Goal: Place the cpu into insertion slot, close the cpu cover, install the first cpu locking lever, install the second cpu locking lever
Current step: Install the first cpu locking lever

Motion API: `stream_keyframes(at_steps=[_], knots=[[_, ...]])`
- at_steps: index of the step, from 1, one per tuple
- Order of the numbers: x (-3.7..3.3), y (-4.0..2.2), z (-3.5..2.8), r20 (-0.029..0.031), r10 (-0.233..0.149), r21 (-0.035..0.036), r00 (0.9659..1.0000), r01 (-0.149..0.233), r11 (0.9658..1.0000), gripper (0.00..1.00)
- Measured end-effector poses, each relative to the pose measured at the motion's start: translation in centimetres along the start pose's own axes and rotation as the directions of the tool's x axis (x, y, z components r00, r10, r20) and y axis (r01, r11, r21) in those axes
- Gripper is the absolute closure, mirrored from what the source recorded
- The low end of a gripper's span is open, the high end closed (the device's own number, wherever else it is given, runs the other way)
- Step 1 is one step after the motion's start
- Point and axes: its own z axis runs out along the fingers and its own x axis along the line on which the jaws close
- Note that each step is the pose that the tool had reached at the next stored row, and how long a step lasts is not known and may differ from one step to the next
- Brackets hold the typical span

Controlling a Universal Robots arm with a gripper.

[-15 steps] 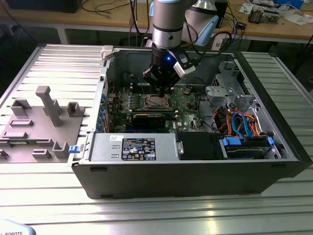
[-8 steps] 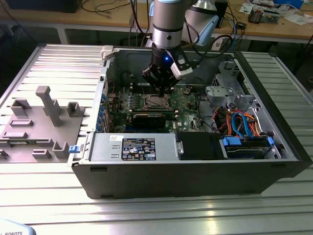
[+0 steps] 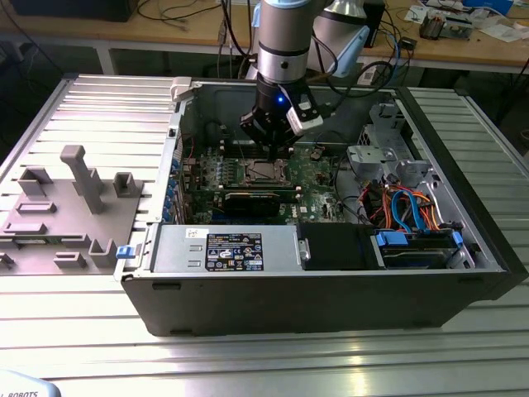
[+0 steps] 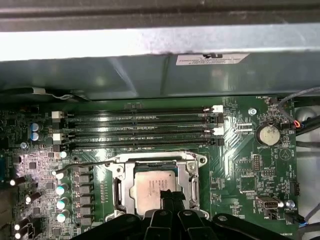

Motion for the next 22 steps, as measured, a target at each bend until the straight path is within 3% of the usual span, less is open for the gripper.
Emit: stream_keyframes(at_steps=[3, 4, 5, 6, 7, 22], knots=[[0.21, -0.01, -0.03, 0.0004, 0.002, 0.0001, 1.0000, -0.002, 1.0000, 0.89], [1.16, -0.04, -0.38, 0.0047, 0.005, -0.0001, 1.0000, -0.005, 1.0000, 0.89], [1.72, -0.06, -1.51, 0.0108, 0.006, 0.0012, 0.9999, -0.006, 1.0000, 0.89], [3.25, -0.10, -1.58, 0.0194, 0.006, 0.0009, 0.9998, -0.006, 1.0000, 0.89], [3.64, -0.09, -1.58, 0.0209, 0.005, 0.0009, 0.9998, -0.006, 1.0000, 0.89], [7.14, 0.51, -1.71, 0.0350, 0.006, 0.0009, 0.9994, -0.006, 1.0000, 0.89]])
